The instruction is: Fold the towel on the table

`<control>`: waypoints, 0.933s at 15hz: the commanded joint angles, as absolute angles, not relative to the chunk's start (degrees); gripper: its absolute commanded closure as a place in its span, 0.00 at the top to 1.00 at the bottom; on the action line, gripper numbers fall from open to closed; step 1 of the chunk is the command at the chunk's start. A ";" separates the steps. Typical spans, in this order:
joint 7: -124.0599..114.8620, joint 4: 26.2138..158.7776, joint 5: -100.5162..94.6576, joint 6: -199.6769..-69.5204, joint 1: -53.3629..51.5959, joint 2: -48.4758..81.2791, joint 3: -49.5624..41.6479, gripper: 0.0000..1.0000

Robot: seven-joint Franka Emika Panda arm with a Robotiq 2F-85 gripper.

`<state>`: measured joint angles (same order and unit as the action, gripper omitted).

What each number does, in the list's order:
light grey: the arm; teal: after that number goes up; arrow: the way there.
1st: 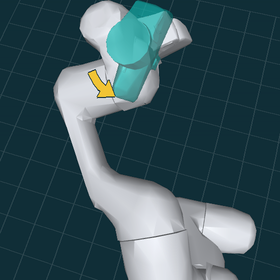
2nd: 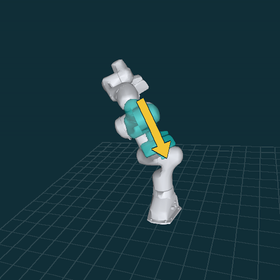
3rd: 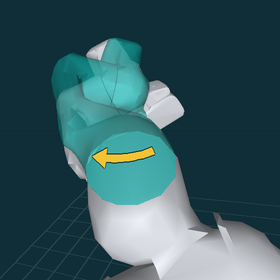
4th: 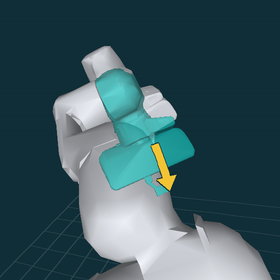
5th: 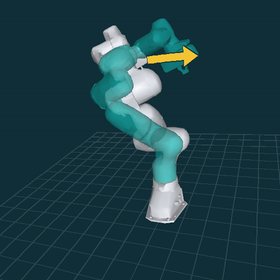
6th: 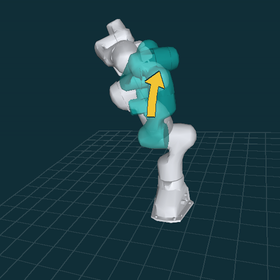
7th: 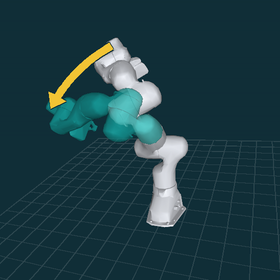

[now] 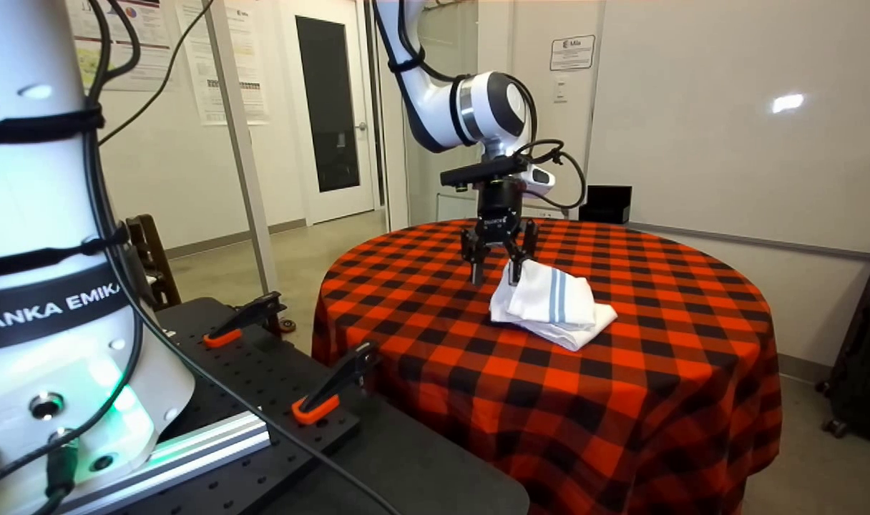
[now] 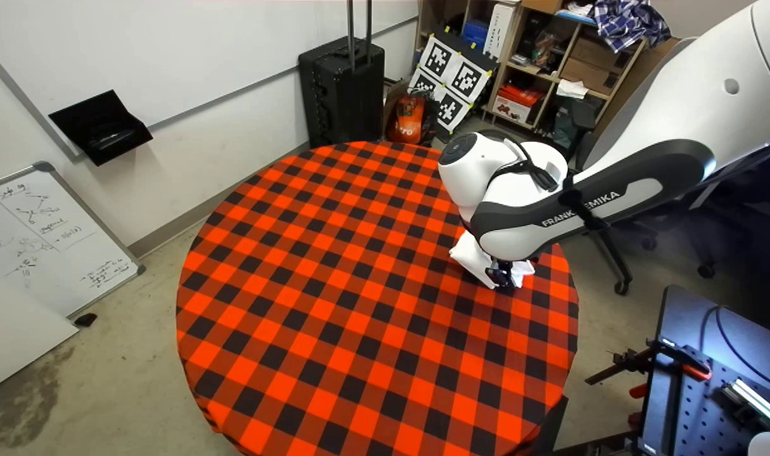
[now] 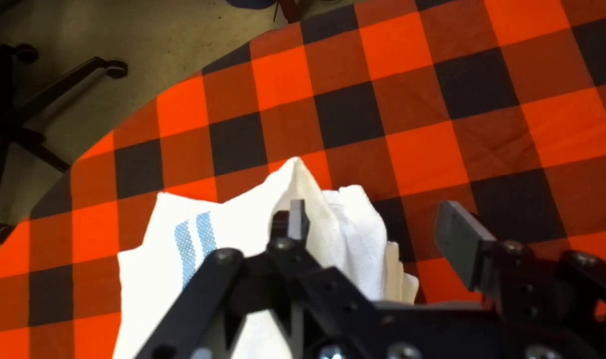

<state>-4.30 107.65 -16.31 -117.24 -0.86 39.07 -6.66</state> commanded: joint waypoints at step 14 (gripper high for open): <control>12.04 118.30 0.81 -122.85 12.62 15.31 -6.53 1.00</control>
